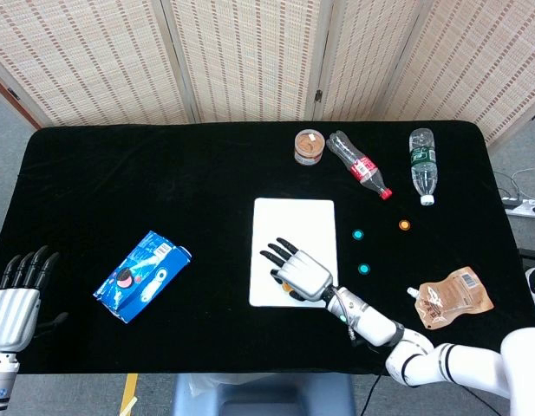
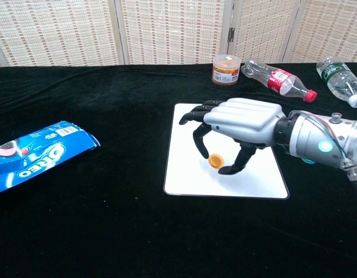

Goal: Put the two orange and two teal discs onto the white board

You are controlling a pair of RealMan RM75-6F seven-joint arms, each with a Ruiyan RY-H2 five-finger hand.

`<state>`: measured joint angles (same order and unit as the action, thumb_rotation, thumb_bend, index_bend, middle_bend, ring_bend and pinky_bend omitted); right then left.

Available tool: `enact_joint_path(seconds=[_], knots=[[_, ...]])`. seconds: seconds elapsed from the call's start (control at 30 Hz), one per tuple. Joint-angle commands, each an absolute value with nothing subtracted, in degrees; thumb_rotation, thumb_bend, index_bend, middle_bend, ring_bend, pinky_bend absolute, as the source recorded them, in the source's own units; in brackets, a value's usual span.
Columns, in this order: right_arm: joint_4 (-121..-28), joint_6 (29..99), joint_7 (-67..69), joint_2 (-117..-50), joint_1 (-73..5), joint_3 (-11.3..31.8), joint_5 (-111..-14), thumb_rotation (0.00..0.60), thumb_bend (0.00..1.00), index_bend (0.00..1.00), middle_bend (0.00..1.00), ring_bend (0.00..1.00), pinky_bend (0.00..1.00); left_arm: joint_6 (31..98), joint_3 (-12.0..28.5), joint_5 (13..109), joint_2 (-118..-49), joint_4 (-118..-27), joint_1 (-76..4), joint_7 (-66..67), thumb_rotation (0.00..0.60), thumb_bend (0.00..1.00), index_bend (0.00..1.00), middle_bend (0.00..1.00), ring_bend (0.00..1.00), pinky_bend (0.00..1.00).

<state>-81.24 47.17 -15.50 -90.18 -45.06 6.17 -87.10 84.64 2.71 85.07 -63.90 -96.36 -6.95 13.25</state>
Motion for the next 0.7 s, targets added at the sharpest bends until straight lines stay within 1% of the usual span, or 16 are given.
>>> enact_joint_path(seconds=[0.03,0.07,0.1,0.13,0.23,0.33,0.5,0.7], knots=[[-80.72,46.33,-16.77,-91.09,-45.87,6.65,-85.97,0.6,0.3,0.57,0.12,0.01,0.0,84.57,2.7,85.0,-63.92,-96.31,-6.95,13.23,0.6,0.16,0.0,0.0,0.03,0.0],[-80.72,46.06,-17.34,-91.21,-46.04,6.65,-85.47,0.6,0.3,0.56,0.12,0.0,0.0,84.51,2.67,85.01,-63.93,-96.27,-6.96,13.23,0.6,0.16,0.0,0.0,0.03,0.0],[-80.87,45.8,-17.78,-91.16,-46.15,6.6,-85.05,0.6,0.3,0.53,0.12,0.0,0.0,84.47,2.65,85.03,-63.94,-96.25,-6.97,13.21,0.6,0.16,0.0,0.0,0.03,0.0],[-81.12,45.56,-18.24,-91.02,-46.22,6.53,-84.64,0.6,0.3,0.47,0.12,0.0,0.0,84.43,2.62,85.03,-63.96,-96.23,-6.98,13.17,0.6,0.16,0.0,0.0,0.03,0.0],[-82.16,45.27,-19.66,-90.36,-46.08,6.17,-83.17,0.6,0.3,0.34,0.11,0.0,0.0,84.25,2.65,84.91,-64.08,-96.05,-7.06,13.18,0.6,0.16,0.0,0.0,0.03,0.0],[-82.68,45.94,-20.43,-89.78,-45.47,5.75,-82.21,0.6,0.3,0.3,0.11,0.0,0.0,84.17,2.71,84.99,-64.18,-96.0,-7.18,13.2,0.6,0.16,0.0,0.0,0.03,0.0],[-82.88,51.01,-18.66,-87.08,-42.36,6.27,-80.42,0.6,0.3,0.3,0.11,0.01,0.0,84.21,2.86,85.4,-64.13,-96.04,-7.43,12.96,0.6,0.16,0.0,0.0,0.03,0.0],[-79.36,55.02,-13.35,-82.53,-37.94,8.09,-74.95,0.6,0.3,0.38,0.12,0.02,0.0,83.65,2.92,85.6,-64.21,-96.24,-7.92,12.94,0.6,0.16,0.0,0.0,0.03,0.0]])
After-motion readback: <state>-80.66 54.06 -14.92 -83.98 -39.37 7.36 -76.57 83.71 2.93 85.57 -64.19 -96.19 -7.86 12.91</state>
